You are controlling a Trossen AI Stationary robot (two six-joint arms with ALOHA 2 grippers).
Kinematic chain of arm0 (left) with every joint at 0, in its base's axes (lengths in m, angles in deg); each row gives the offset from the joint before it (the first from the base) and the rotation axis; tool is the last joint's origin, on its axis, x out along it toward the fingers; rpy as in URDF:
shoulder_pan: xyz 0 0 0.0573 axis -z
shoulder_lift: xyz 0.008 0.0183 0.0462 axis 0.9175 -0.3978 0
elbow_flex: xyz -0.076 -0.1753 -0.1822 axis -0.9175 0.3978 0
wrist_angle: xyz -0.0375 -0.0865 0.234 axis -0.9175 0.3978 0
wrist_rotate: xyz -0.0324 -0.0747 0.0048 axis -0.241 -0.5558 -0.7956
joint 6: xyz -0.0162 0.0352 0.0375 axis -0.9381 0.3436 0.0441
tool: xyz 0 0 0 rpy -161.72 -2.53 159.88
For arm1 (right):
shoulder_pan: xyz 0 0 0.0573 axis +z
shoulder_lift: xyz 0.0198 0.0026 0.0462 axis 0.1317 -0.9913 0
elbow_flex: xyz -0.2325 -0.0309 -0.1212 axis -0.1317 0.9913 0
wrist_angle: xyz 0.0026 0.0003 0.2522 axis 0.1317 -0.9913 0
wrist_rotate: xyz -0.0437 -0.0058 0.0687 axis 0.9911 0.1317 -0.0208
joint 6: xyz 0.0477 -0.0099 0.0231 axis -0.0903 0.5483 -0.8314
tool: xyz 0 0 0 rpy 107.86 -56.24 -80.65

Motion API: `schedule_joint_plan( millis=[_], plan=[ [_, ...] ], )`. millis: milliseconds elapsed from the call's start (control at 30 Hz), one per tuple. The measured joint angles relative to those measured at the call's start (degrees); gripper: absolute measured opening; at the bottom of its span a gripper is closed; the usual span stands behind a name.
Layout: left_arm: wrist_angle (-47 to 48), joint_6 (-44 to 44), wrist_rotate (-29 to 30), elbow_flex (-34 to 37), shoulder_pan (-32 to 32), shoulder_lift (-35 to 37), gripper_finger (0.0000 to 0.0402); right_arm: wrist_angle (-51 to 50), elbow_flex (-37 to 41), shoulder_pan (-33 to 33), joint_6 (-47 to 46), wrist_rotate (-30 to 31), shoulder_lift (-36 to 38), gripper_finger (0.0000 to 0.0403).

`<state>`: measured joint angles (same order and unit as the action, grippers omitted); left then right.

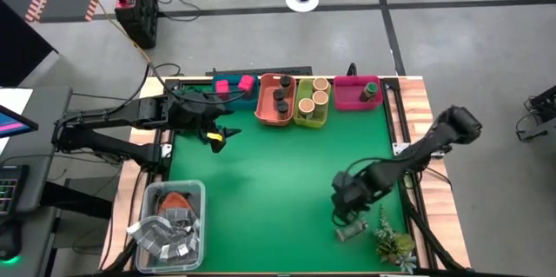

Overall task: Sort spices by type
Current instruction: Put the green seasoning bottle into the red bin

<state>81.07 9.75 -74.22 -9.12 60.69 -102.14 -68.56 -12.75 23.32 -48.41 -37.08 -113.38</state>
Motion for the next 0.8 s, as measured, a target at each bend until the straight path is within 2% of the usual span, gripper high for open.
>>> schedule_joint_plan(
  millis=[167,367,467,600,800],
  plan=[
    [0.02,0.0,-0.14,0.0,-0.02,0.0,0.0306,3.21,-1.76,6.2,16.99,-1.27,4.04,0.0174],
    [0.07,-0.4,-0.25,0.0,-0.02,0.0,0.0306,-1.47,-1.54,14.41,25.25,1.35,4.25,0.0304],
    [0.07,-0.74,-0.27,0.0,-0.01,0.0,0.0306,-1.55,-0.73,16.41,26.84,2.35,4.24,0.0344],
    [0.04,-0.86,-0.27,0.0,-0.01,0.0,0.0306,0.89,1.3,18.43,28.52,3.5,4.21,0.0359],
    [0.04,-1.13,0.21,0.0,-0.01,0.0,0.0306,5.73,5.83,18.01,29.04,3.56,4.19,0.0345]
  ],
)
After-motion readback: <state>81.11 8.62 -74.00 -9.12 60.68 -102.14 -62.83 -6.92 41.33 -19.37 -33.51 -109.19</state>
